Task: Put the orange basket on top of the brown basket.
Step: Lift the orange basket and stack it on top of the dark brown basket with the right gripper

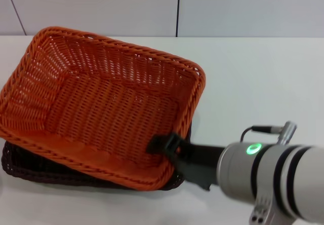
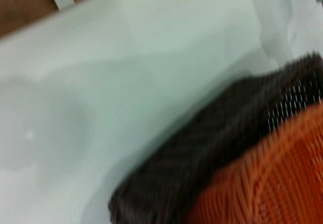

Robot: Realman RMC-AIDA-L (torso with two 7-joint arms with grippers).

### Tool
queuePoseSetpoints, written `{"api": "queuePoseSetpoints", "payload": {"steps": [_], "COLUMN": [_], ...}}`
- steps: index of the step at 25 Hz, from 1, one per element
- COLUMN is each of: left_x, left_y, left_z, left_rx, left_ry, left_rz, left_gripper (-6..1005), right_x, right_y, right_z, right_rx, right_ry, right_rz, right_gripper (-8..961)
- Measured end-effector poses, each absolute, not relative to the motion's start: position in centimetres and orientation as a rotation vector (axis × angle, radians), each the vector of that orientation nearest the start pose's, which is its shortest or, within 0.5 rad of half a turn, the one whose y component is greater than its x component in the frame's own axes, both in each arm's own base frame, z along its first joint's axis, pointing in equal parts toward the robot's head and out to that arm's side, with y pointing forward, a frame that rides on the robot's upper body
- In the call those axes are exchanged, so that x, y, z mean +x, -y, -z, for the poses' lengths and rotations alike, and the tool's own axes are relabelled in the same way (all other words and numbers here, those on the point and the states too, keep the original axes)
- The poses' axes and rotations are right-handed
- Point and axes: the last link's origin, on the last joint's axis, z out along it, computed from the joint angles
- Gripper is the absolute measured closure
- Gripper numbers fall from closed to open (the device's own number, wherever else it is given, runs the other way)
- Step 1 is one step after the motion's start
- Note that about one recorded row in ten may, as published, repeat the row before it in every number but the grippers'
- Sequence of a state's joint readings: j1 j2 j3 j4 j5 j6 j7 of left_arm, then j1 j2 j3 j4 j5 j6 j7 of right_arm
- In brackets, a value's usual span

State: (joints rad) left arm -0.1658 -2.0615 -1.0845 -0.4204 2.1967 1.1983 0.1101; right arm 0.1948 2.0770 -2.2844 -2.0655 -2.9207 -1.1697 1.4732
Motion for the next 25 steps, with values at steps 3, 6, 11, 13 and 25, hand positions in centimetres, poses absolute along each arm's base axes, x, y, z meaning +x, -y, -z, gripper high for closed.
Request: {"api": "queuePoseSetpoints", "payload": {"steps": [3,6,11,13,25], "left_x": [-37.5,-37.5,-37.7,-37.8,-37.8], "left_y": [-27.5,-27.5,-27.3,-27.2,-27.1], "left_z": [-3.3,-3.3,-3.2,-3.2,-3.1], "left_rx": [-1.189,-1.190,-1.192,-1.193,-1.197], "left_ry": [0.571,0.570,0.573,0.576,0.575], "left_rz": [0.565,0.564,0.551,0.550,0.550], "left_gripper": [197,197,197,197,197], "right_x": [6.5,6.0,5.2,4.8,5.0], "right_y": [-21.5,-20.7,-20.0,-19.9,-17.6], "right_z": [7.1,7.7,8.3,8.4,9.8], "right_rx": [-2.212,-2.204,-2.167,-2.151,-2.209], "right_ry": [1.673,1.708,1.754,1.764,1.834], "right_rz": [0.545,0.503,0.446,0.425,0.396], "right_gripper": [372,371,369,368,363]}}
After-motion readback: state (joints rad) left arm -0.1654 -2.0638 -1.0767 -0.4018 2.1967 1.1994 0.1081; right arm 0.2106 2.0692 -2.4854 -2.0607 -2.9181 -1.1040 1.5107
